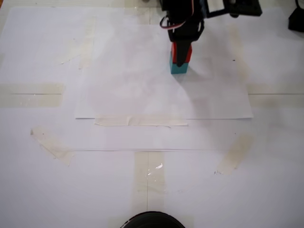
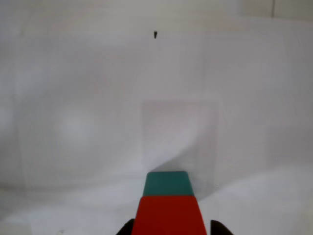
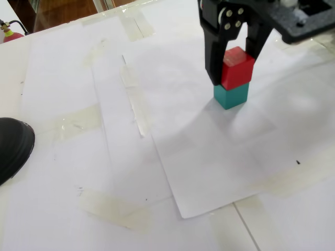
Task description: Put the red cube on the top of the blue cube.
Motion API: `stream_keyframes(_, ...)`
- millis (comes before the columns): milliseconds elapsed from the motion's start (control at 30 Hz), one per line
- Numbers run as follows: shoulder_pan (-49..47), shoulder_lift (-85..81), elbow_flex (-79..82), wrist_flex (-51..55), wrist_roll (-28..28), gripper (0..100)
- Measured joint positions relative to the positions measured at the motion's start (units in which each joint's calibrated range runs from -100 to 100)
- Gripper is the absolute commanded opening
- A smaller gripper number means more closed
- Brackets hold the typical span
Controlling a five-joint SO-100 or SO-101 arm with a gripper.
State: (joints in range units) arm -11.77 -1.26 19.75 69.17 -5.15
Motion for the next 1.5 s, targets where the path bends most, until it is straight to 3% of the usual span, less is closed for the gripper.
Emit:
stream_keyframes(100,0.0,0.0,0.1,0.5,0.0,43)
stream_keyframes(233,0.0,0.0,1.0,1.9,0.0,47)
stream_keyframes(1000,0.0,0.0,3.1,2.8,-1.0,47)
stream_keyframes(1200,0.0,-4.6,3.0,7.4,-2.5,47)
stream_keyframes(1267,0.0,-8.1,2.4,10.0,-3.1,45)
stream_keyframes(1367,0.0,-14.2,1.5,14.2,-4.4,34)
stream_keyframes(1500,1.9,-22.2,1.5,18.9,-10.5,24)
